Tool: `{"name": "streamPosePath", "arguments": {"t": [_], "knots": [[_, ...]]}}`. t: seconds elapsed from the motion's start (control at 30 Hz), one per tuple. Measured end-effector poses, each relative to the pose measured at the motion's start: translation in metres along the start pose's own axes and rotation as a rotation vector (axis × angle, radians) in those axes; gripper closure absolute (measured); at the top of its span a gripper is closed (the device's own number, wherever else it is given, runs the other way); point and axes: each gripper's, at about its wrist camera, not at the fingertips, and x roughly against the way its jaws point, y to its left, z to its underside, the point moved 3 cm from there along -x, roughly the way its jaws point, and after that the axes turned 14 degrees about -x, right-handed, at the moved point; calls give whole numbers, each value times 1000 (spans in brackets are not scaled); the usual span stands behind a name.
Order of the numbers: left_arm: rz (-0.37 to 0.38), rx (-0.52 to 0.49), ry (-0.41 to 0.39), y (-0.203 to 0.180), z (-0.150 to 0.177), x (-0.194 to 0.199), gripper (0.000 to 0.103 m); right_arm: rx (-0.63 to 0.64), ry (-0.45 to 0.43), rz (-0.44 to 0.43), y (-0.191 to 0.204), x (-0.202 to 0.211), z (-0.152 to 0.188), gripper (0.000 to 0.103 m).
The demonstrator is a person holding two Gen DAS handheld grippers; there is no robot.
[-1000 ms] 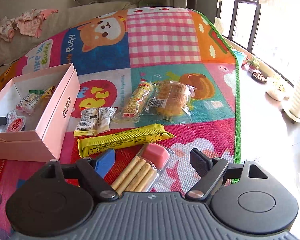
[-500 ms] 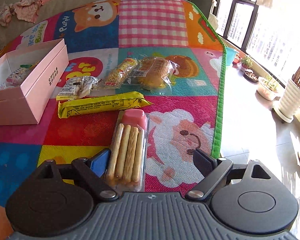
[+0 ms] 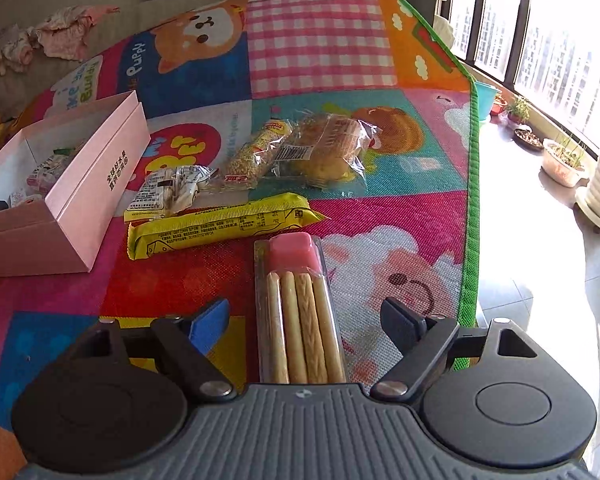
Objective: Organize objects
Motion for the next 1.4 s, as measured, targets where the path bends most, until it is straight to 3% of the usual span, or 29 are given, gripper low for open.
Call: {"name": "streamPosePath", "arguments": {"t": [0.03,0.1,0.17,0.33,0.67,1.4], "knots": [[-1,-1,-1,0,0,0,89,5,-8,4,2,0,-1,27],[-1,-2,-2,0,0,0,89,30,-3,-15,8,2,-1,56],[0,-2,-3,0,1,0,89,66,7,-13,15,6,-2,70],[-1,-2,-2,-1,0,0,89,142,39,-54,25,29,6,71],[-1,-2,-3,-1,1,0,89,222,-71,-102,38,96,2,71],[5,-29,42,-5,1,-2,89,232,-141,-146,65,100,-14,71]]}}
